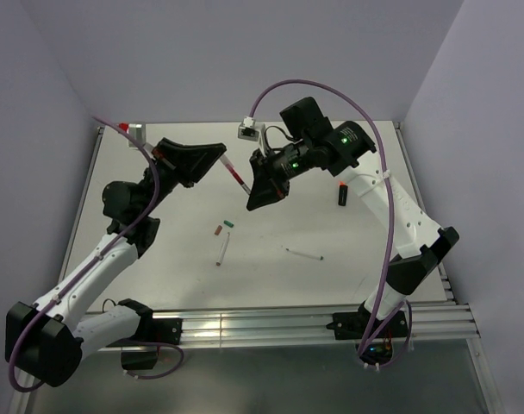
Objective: Insert the pens into the pen caps
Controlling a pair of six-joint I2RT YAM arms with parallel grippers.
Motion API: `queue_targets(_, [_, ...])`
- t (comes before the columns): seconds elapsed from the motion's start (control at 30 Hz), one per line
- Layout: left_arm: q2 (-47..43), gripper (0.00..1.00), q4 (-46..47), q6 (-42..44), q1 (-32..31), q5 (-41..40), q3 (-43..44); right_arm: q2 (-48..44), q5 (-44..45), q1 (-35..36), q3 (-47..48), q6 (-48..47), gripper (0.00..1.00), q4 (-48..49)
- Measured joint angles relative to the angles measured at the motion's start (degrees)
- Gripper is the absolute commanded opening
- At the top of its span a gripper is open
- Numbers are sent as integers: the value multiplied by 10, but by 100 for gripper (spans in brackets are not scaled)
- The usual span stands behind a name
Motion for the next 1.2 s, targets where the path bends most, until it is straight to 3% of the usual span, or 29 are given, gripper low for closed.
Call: queue_targets(1.2, [-1,0,26,10,-79,-95,-37,5,33,3,34,-23,0,-93])
